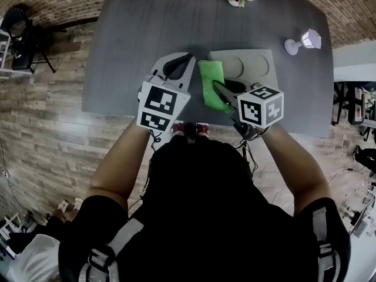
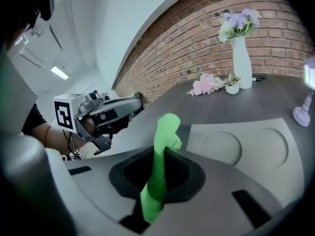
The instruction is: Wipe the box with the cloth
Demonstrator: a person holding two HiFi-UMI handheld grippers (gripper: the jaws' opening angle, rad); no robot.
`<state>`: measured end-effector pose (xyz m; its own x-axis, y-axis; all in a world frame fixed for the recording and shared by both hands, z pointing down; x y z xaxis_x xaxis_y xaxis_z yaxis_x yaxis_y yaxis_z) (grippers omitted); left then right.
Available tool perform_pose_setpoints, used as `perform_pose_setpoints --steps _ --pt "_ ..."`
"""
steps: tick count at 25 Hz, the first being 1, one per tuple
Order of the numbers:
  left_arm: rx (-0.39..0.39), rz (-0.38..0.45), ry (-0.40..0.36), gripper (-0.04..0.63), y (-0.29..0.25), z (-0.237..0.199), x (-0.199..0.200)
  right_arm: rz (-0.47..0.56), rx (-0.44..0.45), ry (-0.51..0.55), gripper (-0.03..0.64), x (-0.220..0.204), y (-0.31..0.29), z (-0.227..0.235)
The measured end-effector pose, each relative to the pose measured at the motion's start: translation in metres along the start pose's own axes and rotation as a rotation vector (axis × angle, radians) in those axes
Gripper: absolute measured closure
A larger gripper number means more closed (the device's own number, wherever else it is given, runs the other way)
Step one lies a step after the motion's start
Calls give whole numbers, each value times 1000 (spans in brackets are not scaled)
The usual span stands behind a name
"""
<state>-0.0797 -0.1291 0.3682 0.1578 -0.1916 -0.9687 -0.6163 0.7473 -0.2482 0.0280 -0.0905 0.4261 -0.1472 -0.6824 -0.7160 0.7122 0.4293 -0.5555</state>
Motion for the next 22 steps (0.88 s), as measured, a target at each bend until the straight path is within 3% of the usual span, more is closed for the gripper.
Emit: perform_pose_setpoints --steps 12,22 --pt "-81 -20 -9 586 -33 33 -2 1 -121 -39 578 -21 37 57" --pt "-95 -45 -29 586 -64 68 5 31 -192 -53 578 -22 82 119"
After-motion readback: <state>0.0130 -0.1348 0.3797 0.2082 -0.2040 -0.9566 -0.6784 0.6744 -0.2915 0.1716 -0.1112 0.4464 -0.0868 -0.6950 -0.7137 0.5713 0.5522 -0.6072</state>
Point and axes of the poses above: the fingertips, and each gripper's own axes: y backward along the fingers, z to its right, x out of its top, the point moved 3 cm from there along y, backward along the fingers, and after that the axes turned 5 degrees about z, right-handed, at the moved point
